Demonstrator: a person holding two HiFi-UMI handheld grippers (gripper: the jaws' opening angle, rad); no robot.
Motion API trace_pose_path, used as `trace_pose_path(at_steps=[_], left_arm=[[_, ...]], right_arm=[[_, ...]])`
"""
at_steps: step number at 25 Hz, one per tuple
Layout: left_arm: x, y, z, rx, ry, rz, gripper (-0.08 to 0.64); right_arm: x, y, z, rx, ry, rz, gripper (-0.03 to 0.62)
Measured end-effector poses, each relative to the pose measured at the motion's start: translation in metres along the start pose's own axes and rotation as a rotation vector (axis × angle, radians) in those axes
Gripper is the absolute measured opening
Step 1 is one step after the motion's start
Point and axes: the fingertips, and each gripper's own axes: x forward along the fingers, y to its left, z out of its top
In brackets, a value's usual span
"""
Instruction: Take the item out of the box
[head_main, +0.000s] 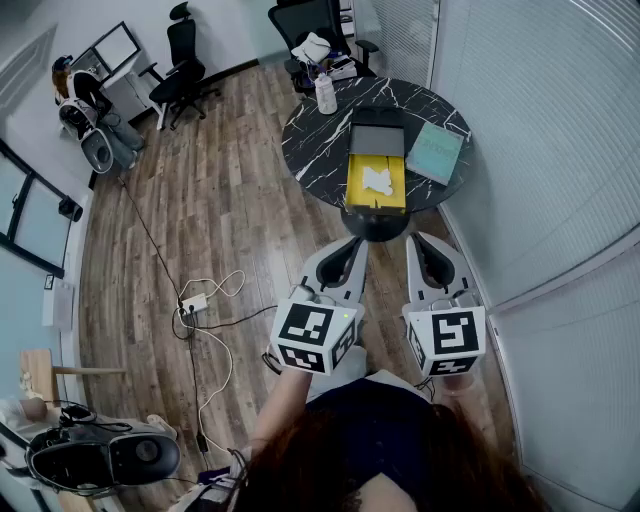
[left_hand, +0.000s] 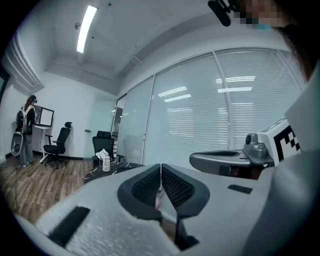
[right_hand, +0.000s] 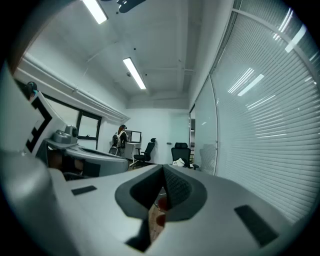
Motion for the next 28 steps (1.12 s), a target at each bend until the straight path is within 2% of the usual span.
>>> trace_pose_path(at_steps=[13, 22, 28], left_arm=[[0.018, 0.025, -0.003, -0.004, 0.011, -0.018, 0.028], [0.036, 0.060, -0.002, -0.013, 0.018, -0.036, 0.028], [0.044, 0.082, 0.000, -0.017, 0.020, -0.056, 0.028]], right_arm=[[0.028, -0.001, -0.004, 0.042, -0.012, -0.005, 0.023], [0.067, -0.003, -0.006, 0.029, 0.022, -0.025, 0.025], [0.090, 0.001, -0.001, 0.070, 0.017, -0.032, 0.024]])
